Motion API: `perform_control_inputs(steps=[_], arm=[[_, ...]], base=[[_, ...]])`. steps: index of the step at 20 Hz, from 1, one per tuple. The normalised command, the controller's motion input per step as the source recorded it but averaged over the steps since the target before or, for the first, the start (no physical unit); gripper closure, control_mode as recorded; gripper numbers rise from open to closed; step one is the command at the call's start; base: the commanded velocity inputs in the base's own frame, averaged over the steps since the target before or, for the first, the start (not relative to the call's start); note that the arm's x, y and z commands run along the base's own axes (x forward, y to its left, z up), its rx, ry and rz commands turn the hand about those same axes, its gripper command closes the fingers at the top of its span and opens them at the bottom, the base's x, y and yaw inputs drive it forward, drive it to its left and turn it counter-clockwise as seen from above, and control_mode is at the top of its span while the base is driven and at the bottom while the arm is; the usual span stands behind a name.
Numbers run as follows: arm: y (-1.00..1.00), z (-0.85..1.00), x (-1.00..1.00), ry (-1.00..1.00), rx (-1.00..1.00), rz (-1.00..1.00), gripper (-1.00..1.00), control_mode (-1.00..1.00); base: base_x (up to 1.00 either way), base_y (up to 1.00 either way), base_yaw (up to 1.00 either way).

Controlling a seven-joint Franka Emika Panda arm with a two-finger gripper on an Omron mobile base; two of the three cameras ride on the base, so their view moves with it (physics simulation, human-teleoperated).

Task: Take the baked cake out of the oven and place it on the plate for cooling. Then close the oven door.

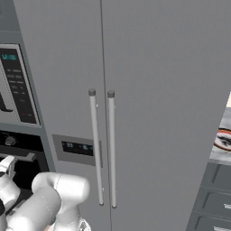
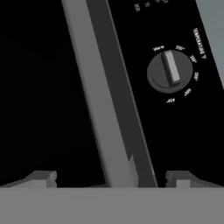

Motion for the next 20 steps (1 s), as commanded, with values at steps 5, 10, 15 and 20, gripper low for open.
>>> perform_control_inputs(steps=[5, 10, 15, 20], arm=[[0.00, -0.03, 0.40, -0.05, 0.00, 0.00, -1.00, -1.00], [0.00, -0.04, 0.45, -0.05, 0.00, 0.00, -1.00, -1.00], [0.01, -0.09, 0.35, -0.02, 0.00, 0.00, -1.00, -1.00], [0.07, -0.08, 0.41, 0.00, 0.00, 0.00, -1.00, -1.00]], base=[[0.00, 0.00, 0.00], [0.00, 0.00, 0.00], [0.00, 0.00, 0.00], [0.00, 0.00, 0.00]])
